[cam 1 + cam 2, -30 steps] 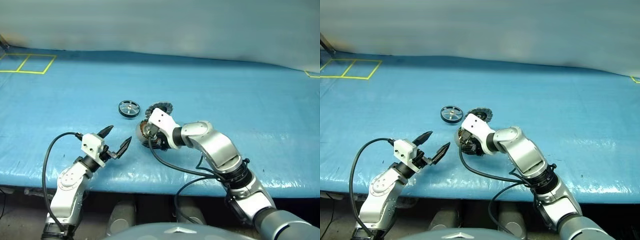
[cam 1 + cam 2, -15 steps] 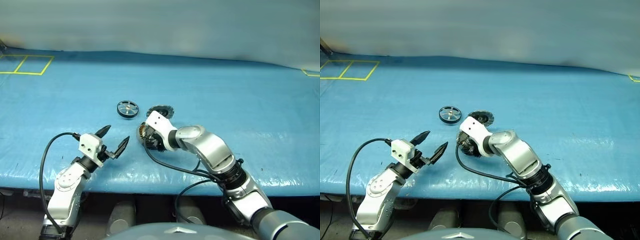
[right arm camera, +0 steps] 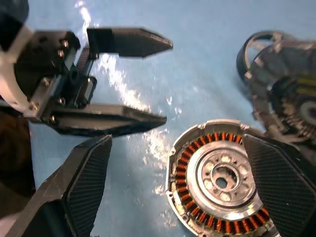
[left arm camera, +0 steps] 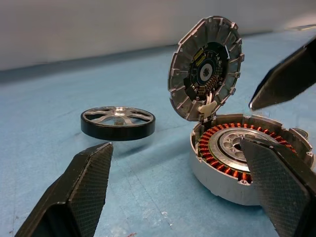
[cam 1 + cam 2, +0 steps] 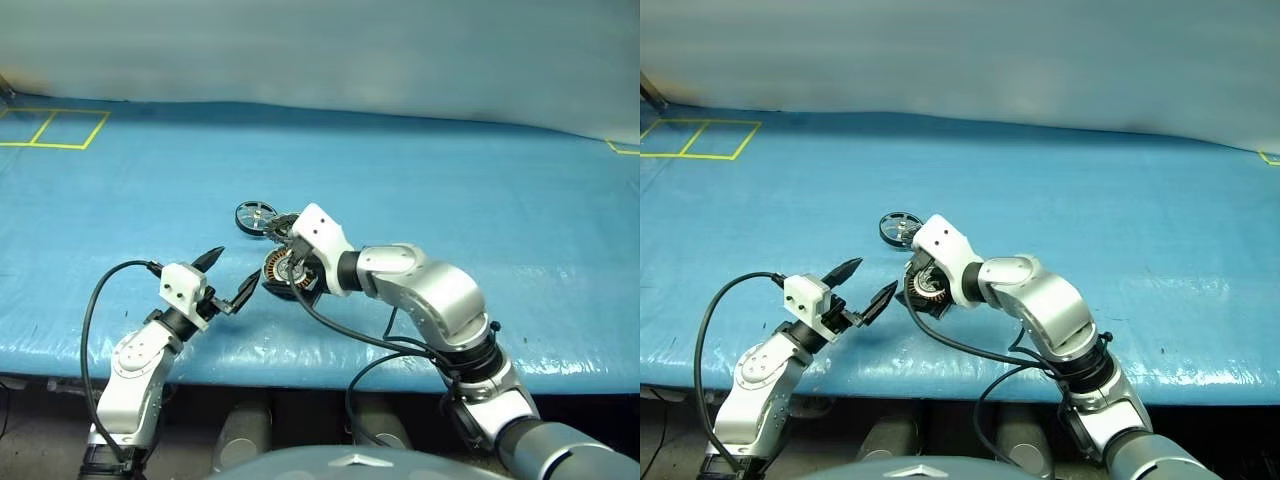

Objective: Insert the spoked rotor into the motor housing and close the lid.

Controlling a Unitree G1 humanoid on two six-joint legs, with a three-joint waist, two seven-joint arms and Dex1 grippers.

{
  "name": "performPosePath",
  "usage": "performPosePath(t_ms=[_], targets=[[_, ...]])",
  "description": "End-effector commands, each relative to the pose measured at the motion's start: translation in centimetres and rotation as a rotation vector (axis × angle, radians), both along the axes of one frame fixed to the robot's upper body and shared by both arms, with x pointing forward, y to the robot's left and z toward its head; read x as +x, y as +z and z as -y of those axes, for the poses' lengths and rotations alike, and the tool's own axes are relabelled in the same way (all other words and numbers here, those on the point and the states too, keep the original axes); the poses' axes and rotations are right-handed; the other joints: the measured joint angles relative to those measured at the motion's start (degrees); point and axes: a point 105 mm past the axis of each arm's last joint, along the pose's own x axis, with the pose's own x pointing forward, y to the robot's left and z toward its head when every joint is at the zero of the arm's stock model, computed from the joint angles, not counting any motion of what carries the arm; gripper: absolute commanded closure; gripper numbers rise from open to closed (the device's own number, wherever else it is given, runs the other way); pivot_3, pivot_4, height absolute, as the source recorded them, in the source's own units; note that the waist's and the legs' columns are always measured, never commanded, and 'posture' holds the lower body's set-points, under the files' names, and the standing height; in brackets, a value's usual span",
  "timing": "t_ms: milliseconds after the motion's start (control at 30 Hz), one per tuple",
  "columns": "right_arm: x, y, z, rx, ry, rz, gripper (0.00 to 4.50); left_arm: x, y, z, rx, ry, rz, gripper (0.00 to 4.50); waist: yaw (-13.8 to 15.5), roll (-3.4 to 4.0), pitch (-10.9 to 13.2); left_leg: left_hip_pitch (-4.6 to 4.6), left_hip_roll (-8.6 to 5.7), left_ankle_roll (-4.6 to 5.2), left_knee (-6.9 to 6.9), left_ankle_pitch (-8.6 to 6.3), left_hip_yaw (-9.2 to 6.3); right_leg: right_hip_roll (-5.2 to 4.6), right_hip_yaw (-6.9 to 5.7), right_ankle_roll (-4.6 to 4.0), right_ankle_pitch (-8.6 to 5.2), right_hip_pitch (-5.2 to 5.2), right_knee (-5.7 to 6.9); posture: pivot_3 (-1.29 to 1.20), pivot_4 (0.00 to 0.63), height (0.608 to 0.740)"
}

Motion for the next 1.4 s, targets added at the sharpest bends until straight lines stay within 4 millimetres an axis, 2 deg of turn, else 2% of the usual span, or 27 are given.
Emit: performPosePath(t_ms=[33,133,333,433,533,767,1000,1100,1267,1400], targets=[[0.5,1.5,2.2,0.086,-0.067,0.119,0.01,0.0,0.9,0.7,-0.016,-0.053,0.041,0.00,0.1,0.00,0.0,-0.01,0.00,0.00,0.00,0.00,-0.01,0.00,-0.02,0.00,0.00,0.01,-0.04,0.00,0.150,0.740],[1.1,-0.8,5.9,0.038,-0.149,0.124,0.01,-0.1,1.1,1.1,-0.020,-0.092,0.054,0.00,0.2,-0.01,0.0,-0.05,-0.03,-0.01,0.00,-0.01,0.02,-0.06,-0.01,0.01,0.00,0.01,-0.09,0.00,0.150,0.740],[0.8,-3.6,8.7,0.130,-0.229,0.085,0.01,-0.3,0.4,1.3,-0.025,-0.151,-0.005,0.00,-0.3,0.02,0.0,0.01,0.09,0.00,-0.07,-0.01,0.07,0.04,-0.01,-0.05,-0.05,-0.03,-0.01,0.00,0.150,0.740],[1.3,-5.9,9.1,0.097,-0.275,0.063,0.01,-0.1,0.4,1.3,-0.019,-0.156,-0.005,0.00,-0.3,0.02,0.0,0.02,0.10,0.00,-0.02,-0.01,0.10,0.04,0.00,-0.05,-0.05,-0.03,0.01,0.00,0.150,0.740],[1.6,-7.2,8.9,0.094,-0.293,0.048,0.01,0.1,0.6,1.3,-0.014,-0.157,-0.001,0.00,-0.2,-0.01,0.1,0.01,0.08,0.00,0.05,-0.01,0.13,0.01,0.01,-0.04,-0.04,0.00,-0.01,0.00,0.150,0.740],[2.8,-9.0,9.4,0.015,-0.349,0.065,0.01,0.1,0.9,1.3,-0.020,-0.143,0.016,0.00,0.0,0.00,0.1,0.00,0.06,-0.01,-0.02,-0.01,0.11,0.01,0.02,-0.04,-0.03,-0.01,-0.02,0.00,0.150,0.740],[2.1,-10.3,10.3,-0.087,-0.324,0.076,0.01,-0.1,1.0,1.3,-0.028,-0.155,0.019,0.00,0.1,-0.02,0.0,0.01,0.06,-0.01,-0.01,-0.01,0.10,0.01,0.02,-0.04,-0.04,0.01,-0.02,0.00,0.150,0.740],[1.8,-10.8,10.5,-0.103,-0.329,0.066,0.61,-0.2,0.8,1.6,-0.048,-0.177,0.012,0.00,0.1,-0.03,0.0,0.01,0.06,-0.01,-0.01,-0.01,0.10,0.01,0.02,-0.04,-0.04,0.01,-0.03,0.00,0.150,0.740],[1.6,-11.2,10.4,-0.113,-0.327,0.059,2.22,-0.2,0.6,1.7,-0.061,-0.183,0.014,0.00,0.1,-0.04,0.0,0.04,0.06,-0.01,0.00,-0.01,0.10,0.01,0.02,-0.04,-0.04,0.04,-0.02,0.00,0.150,0.740],[1.5,-11.5,10.2,-0.131,-0.313,0.056,2.22,-0.4,0.5,1.6,-0.079,-0.188,0.011,0.00,0.1,-0.06,0.0,0.06,0.06,-0.01,0.00,-0.01,0.10,0.01,0.02,-0.04,-0.04,0.07,-0.02,0.00,0.150,0.740]])
